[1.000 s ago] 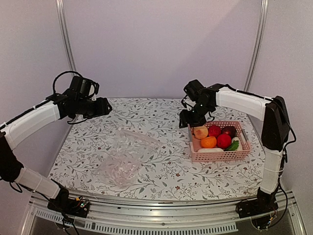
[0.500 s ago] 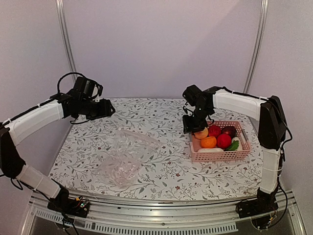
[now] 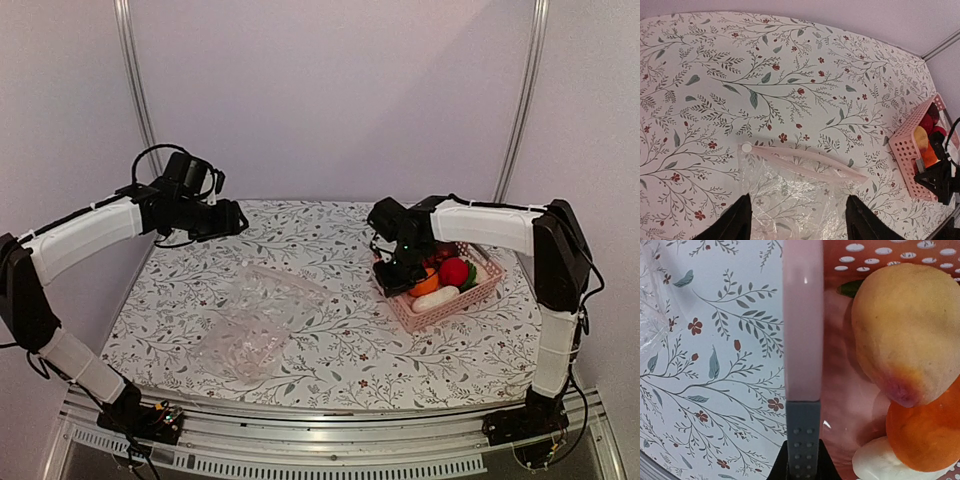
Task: Place the food in the zip-top bag and seal the zipper
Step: Adjust the bin at the center of the board.
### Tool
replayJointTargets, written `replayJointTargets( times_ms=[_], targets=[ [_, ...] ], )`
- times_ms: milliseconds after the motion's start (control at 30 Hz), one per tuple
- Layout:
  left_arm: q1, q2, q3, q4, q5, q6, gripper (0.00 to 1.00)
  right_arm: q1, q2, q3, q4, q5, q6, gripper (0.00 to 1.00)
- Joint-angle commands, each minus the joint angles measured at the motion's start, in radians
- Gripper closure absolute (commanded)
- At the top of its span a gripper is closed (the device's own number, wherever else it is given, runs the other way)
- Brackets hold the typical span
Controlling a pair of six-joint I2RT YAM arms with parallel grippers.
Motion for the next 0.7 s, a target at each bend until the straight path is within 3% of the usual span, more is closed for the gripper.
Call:
replayJointTargets(
  times_ms=[0,133,267,400,567,667],
  targets=[
    [-0.027,0.03,0.033,0.006,0.025,0.01,0.37,0.094,-0.085,-0.043,0.015,0.032,-0.106,1.0],
    [-0.045,0.039,0.034,0.013,0.027,0.014,0.37,0.162,-0.178,-0.188,-0.003,0.048,-0.203,0.99],
    [-0.058,0.045,0.029,0.018,0.036,0.027,0.37,0.164,-0.328,-0.347,-0.032,0.033,-0.281,0.9],
    [-0.067,0.046,0.033,0.019,0.037,0.039,0.36,0.161,-0.434,-0.285,-0.088,0.019,-0.252,0.59],
    [-0.073,0.056,0.055,0.013,0.043,0.05,0.37,0.161,-0.458,-0.173,-0.05,-0.196,-0.237,0.35],
    [-0.078,0.061,0.076,0.001,0.036,0.055,0.36,0.125,-0.444,-0.125,-0.005,-0.062,-0.139,0.3]
  ],
)
